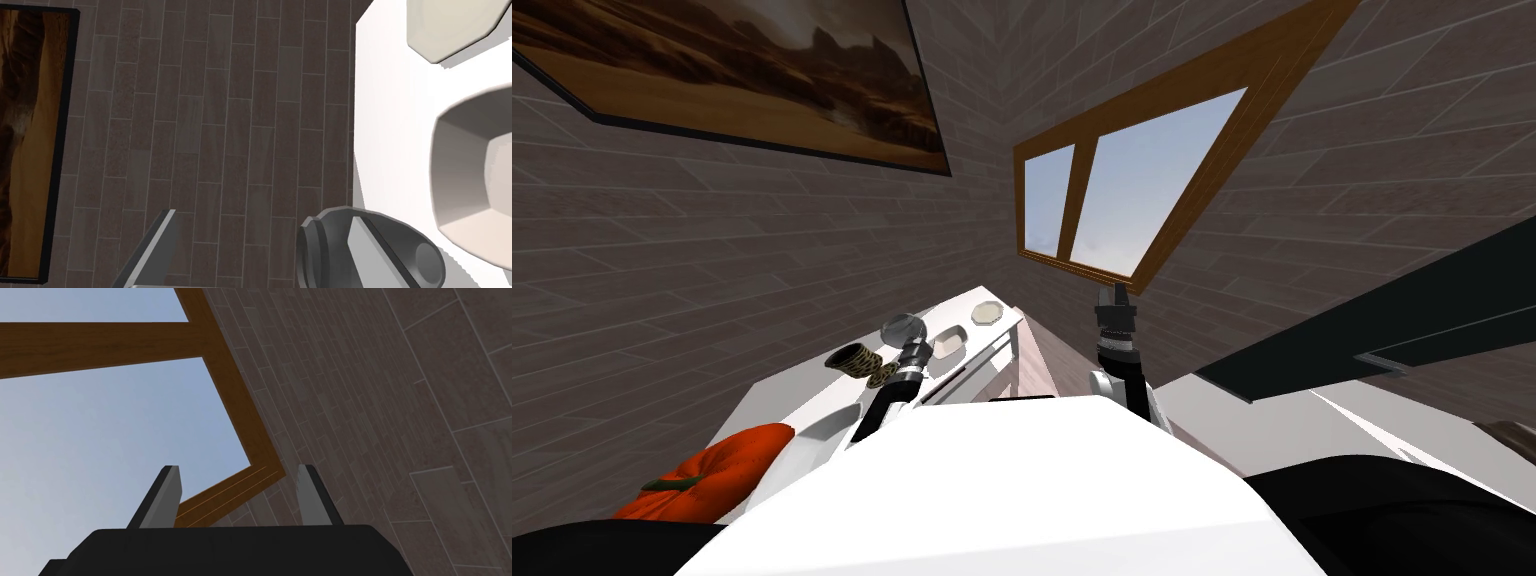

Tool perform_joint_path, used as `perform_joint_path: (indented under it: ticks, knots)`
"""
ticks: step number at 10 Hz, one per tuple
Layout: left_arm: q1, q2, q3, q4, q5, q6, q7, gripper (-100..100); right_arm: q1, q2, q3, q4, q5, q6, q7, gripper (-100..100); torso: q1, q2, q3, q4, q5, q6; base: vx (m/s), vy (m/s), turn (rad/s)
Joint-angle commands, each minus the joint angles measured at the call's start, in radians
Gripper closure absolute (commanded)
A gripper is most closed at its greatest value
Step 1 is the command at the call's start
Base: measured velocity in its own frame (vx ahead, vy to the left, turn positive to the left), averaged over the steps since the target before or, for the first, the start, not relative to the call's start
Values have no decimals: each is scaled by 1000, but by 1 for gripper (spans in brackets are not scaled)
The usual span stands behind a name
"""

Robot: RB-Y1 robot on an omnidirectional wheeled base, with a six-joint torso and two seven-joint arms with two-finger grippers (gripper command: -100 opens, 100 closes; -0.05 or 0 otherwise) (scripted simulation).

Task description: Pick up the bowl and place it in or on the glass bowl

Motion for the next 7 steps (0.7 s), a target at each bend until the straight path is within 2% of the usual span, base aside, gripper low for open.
perform_joint_path:
  ticks: [1, 7]
  knots:
    - [-7, -3, 16, 49, 5, 35, -3, -100, 0, 0, 0, 0, 0, 0, 0, 0, 0, 0, 0, 0, 0, 0, 16, -15, 9]
    - [-32, -25, 55, 189, 20, 158, -3, -100, 0, 0, 0, 0, 0, 0, 0, 0, 0, -3, -2, -1, 0, 0, 38, -11, 19]
